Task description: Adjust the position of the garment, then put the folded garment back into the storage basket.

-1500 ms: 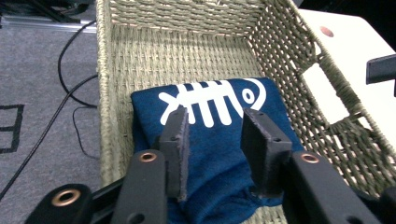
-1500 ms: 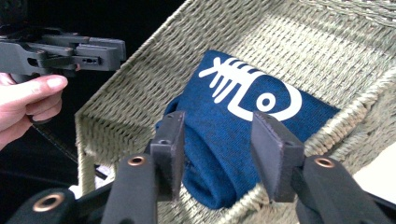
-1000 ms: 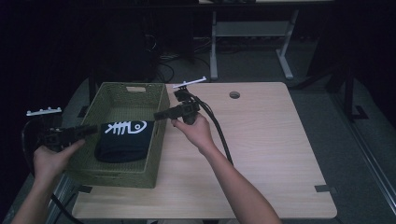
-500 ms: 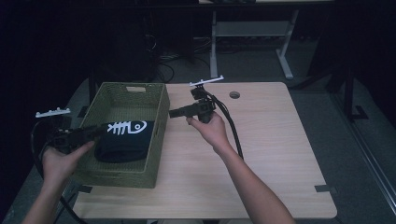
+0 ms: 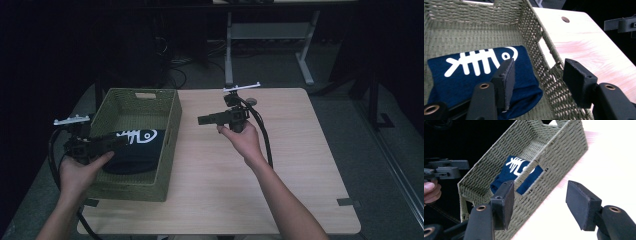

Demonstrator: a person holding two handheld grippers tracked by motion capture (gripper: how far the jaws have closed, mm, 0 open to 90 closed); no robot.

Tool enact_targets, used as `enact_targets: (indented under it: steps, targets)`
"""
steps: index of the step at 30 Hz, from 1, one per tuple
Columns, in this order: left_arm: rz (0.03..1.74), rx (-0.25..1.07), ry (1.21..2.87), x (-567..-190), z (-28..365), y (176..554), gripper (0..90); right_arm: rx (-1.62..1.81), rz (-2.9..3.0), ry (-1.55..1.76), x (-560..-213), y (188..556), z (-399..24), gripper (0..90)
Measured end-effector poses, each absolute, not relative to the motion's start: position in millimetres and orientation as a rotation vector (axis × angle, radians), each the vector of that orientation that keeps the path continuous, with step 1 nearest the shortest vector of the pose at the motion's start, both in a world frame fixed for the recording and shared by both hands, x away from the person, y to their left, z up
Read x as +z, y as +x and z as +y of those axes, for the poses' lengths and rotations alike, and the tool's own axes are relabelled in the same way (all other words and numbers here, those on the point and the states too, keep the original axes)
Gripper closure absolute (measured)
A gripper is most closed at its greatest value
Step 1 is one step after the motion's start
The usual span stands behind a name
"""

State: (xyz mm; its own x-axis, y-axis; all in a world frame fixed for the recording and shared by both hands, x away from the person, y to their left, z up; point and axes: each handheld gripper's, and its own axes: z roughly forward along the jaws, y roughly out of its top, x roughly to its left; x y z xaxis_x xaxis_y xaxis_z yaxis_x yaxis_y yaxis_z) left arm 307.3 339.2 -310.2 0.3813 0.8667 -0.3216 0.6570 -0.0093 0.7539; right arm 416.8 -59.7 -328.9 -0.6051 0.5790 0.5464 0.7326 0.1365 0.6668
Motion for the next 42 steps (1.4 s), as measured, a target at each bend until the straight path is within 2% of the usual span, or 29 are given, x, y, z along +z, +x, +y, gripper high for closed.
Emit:
enact_targets:
  steps: [24, 42]
  targets:
    - [1.235, 0.234, 1.781, -312, 277, 310, 36.7, -1.494, -2.193, -1.448, -338, 402, -124, 36.4]
    - [1.124, 0.159, 1.835, -317, 216, 315, 35.5, -1.511, -2.119, -1.58, -363, 376, -189, 34.9]
